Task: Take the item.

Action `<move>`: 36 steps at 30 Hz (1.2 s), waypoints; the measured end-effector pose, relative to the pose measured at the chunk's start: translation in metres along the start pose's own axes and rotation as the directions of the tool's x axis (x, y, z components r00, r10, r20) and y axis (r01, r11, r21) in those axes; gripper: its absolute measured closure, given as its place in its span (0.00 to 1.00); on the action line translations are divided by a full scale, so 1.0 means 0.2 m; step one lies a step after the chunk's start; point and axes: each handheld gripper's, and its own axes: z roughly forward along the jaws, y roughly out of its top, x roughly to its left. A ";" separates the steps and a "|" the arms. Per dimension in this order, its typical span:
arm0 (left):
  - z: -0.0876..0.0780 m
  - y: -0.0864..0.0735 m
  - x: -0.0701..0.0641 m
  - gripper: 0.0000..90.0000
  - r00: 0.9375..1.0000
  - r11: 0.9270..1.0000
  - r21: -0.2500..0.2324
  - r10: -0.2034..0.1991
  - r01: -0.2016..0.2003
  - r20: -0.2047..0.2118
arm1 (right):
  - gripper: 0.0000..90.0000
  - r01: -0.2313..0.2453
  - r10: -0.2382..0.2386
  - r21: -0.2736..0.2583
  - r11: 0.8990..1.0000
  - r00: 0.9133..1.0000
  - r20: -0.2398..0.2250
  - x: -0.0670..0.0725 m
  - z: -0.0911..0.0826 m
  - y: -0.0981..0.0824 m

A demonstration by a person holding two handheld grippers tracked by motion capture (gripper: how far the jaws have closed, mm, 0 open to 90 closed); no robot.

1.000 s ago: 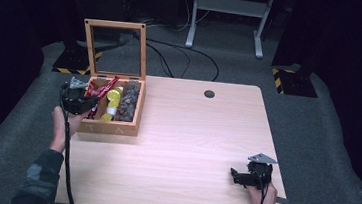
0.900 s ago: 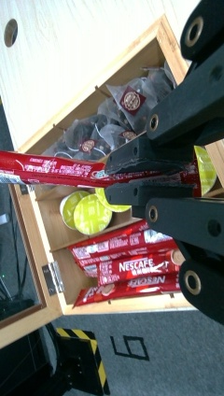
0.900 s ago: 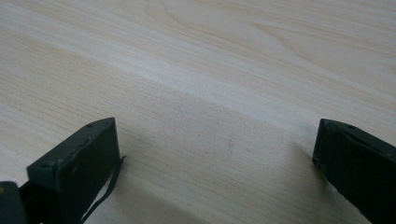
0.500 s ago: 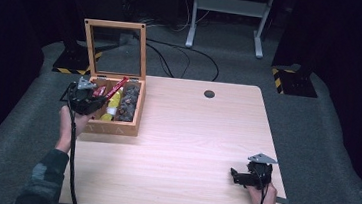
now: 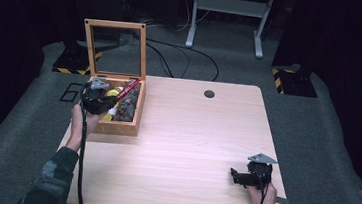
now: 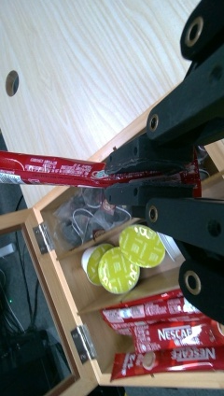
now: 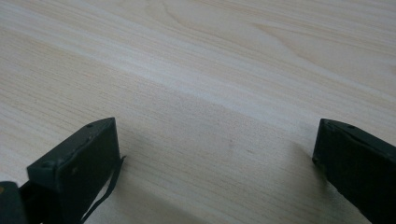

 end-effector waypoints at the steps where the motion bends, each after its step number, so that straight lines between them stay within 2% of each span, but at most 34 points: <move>1: 0.00 0.00 -0.01 0.92 1.000 1.000 0.000 0.004 -0.004 -0.001 | 0.00 0.000 0.000 0.000 1.000 1.000 -0.003 0.00 0.00 0.00; 20: 0.08 0.04 -0.15 0.92 0.997 0.999 -0.006 0.043 -0.043 0.064 | 0.00 0.000 0.000 0.002 1.000 1.000 -0.003 0.00 0.00 0.00; 31: 0.12 0.05 -0.22 0.92 0.993 0.998 -0.002 0.063 -0.063 0.100 | 0.00 0.000 0.000 0.003 1.000 1.000 -0.004 0.00 0.00 0.00; 32: 0.12 0.05 -0.22 0.92 0.992 0.997 0.005 0.073 -0.074 0.101 | 0.00 0.000 0.000 0.002 1.000 1.000 -0.003 0.00 0.00 0.00; 36: 0.14 0.06 -0.25 0.92 0.991 0.997 0.000 0.073 -0.074 0.114 | 0.00 0.000 0.000 0.001 1.000 1.000 -0.003 0.00 0.00 0.00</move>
